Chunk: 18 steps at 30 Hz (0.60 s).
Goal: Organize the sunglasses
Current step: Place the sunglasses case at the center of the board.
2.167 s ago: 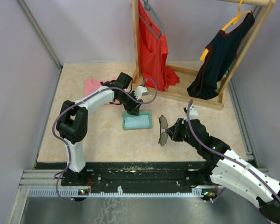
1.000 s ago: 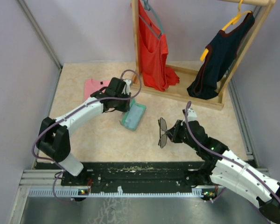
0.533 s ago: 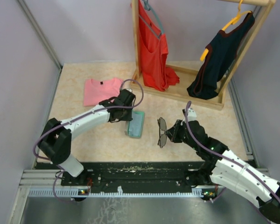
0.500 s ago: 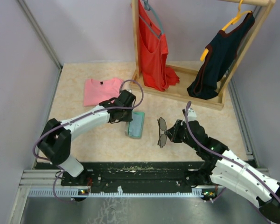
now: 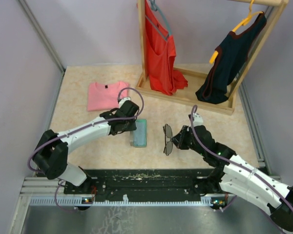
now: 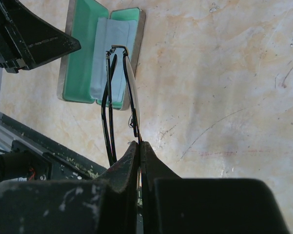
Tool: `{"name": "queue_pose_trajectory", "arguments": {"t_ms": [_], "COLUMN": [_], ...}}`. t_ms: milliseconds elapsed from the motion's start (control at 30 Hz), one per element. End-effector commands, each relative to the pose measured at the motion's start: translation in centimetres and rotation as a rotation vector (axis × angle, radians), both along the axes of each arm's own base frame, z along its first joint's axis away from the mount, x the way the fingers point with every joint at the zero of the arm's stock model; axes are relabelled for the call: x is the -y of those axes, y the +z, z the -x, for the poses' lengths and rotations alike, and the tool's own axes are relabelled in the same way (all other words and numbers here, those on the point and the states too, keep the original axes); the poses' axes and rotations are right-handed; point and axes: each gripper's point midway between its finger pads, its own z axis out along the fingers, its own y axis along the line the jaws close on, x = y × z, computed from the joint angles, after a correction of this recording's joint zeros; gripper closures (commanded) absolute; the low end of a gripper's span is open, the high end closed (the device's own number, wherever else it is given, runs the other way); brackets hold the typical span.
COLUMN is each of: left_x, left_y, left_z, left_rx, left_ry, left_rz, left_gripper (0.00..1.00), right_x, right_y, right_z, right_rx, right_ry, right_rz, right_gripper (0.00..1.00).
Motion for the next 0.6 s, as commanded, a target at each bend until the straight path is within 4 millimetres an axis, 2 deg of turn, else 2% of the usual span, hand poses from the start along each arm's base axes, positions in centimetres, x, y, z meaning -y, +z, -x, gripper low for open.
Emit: {"name": "queue_pose_trajectory", "arguments": {"t_ms": [0, 267, 567], "left_x": [0.6, 1.0, 0.6], "left_y": [0.6, 1.9, 3.1], "left_z": [-0.4, -0.3, -0.1], "left_rx": [0.032, 0.065, 0.101], "left_ry": [0.010, -0.020, -0.038], "left_rz": [0.037, 0.079, 0.094], "left_gripper": [0.60, 0.47, 0.43], "right_x": [-1.3, -1.9, -4.0], "right_y": [2.6, 3.5, 4.3], "right_z": [-0.8, -1.2, -2.2], "right_rx": [0.054, 0.070, 0.062], "right_ry": [0.009, 0.016, 0.049], "right_rz": [-0.084, -0.108, -0.151], "right_gripper": [1.00, 1.00, 1.00]}}
